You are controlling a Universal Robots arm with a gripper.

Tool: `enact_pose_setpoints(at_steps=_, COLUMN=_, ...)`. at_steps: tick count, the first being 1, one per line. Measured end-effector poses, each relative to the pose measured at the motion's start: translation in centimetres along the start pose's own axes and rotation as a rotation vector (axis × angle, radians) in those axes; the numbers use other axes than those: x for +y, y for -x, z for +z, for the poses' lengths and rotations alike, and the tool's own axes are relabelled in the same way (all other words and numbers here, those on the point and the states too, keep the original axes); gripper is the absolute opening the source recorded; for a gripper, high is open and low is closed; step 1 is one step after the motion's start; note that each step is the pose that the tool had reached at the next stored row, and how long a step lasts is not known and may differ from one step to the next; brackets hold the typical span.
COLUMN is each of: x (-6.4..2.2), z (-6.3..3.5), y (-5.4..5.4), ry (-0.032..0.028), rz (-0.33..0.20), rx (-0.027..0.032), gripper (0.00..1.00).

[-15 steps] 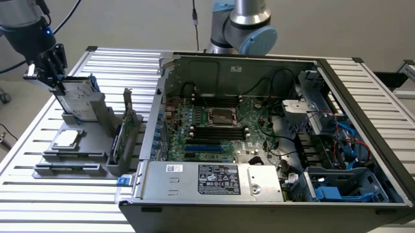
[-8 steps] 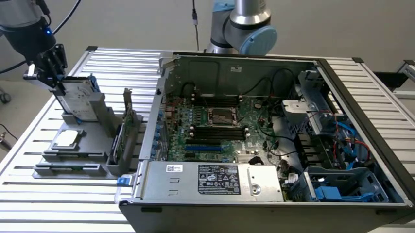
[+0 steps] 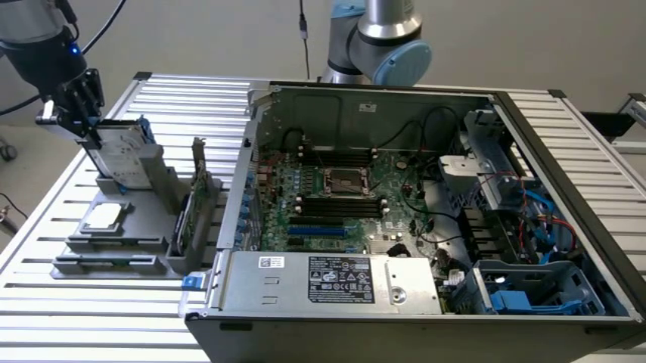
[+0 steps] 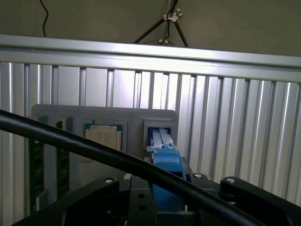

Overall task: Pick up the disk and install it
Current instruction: 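Pick up the disk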

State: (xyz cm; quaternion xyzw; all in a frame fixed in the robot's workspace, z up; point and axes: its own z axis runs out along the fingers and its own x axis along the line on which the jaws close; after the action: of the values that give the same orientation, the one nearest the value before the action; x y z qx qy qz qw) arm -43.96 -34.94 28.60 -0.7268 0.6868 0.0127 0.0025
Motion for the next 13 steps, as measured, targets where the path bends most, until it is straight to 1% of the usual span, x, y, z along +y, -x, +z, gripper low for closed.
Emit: enact_pose_setpoints(at_steps=13, x=0.0, z=-0.01, y=-0.01, ry=-0.0001, rz=0.0, rx=0.0, gripper=0.33)
